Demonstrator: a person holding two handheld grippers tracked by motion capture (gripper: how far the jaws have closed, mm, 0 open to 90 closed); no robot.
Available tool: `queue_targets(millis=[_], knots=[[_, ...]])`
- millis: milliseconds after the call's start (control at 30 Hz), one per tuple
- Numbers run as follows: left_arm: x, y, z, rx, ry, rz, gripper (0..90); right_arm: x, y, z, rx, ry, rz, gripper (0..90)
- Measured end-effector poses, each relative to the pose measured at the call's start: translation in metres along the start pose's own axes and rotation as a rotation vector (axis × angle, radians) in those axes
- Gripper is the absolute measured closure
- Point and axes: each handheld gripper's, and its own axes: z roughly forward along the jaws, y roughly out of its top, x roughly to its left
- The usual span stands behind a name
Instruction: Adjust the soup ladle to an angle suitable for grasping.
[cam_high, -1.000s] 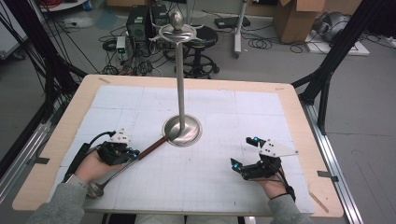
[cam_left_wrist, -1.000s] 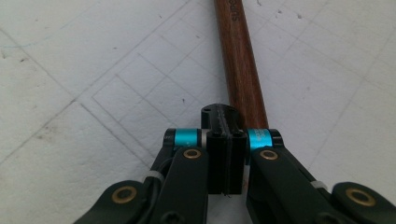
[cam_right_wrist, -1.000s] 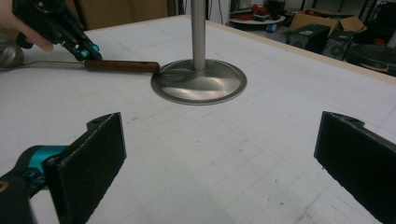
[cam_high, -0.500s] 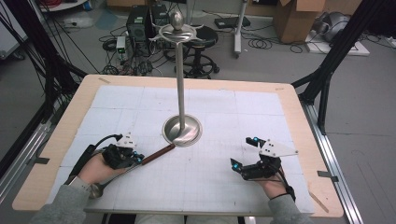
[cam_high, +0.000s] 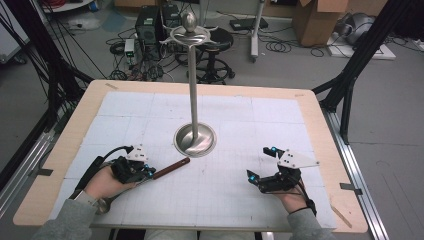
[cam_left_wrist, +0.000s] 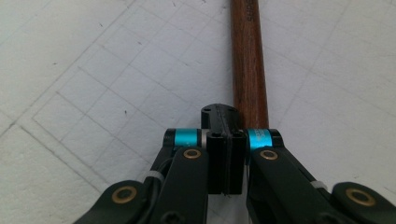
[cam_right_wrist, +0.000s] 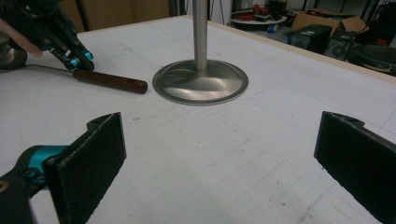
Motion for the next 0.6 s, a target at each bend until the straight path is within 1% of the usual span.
queue_targets(millis=[100,133,200,267,300,333,367,400,467,500,567,600], knots=[[-0.002,0.0,0.0,-0.004,0.007,0.002,89.8,0.0,0.0,0.0,-0.001,0.0,0.002,1.1],[-0.002,0.001,0.0,-0.003,0.003,0.013,89.8,0.0,0.0,0.0,-0.001,0.0,0.002,1.0],[-0.003,0.001,0.0,0.0,-0.006,0.017,89.8,0.0,0.0,0.0,0.0,0.0,0.001,1.0],[-0.007,0.002,0.001,-0.004,-0.01,0.027,89.8,0.0,0.0,0.0,-0.001,0.0,0.002,1.1],[-0.008,0.002,0.001,0.004,-0.01,0.041,89.8,0.0,0.0,0.0,0.0,0.001,0.0,1.1],[-0.011,0.003,0.001,0.005,-0.026,0.053,89.8,0.0,0.0,0.0,-0.001,0.0,0.001,1.1],[-0.012,0.004,0.001,0.006,-0.03,0.063,89.8,0.0,0.0,0.0,-0.002,0.0,0.001,1.1],[-0.012,0.004,0.001,0.006,-0.03,0.063,89.8,0.0,0.0,0.0,-0.001,0.003,-0.001,1.1],[-0.015,0.004,0.002,0.003,-0.05,0.071,89.8,0.0,0.0,0.0,-0.001,0.001,-0.001,1.1],[-0.015,0.004,0.002,0.003,-0.05,0.071,89.8,0.0,0.0,0.0,-0.001,0.001,-0.001,1.1],[-0.014,0.003,0.002,-0.002,-0.075,0.079,89.8,0.0,0.0,0.0,0.0,0.003,-0.001,1.1],[-0.014,0.003,0.002,-0.002,-0.075,0.079,89.8,0.0,0.0,0.0,-0.001,0.003,0.0,1.0]])
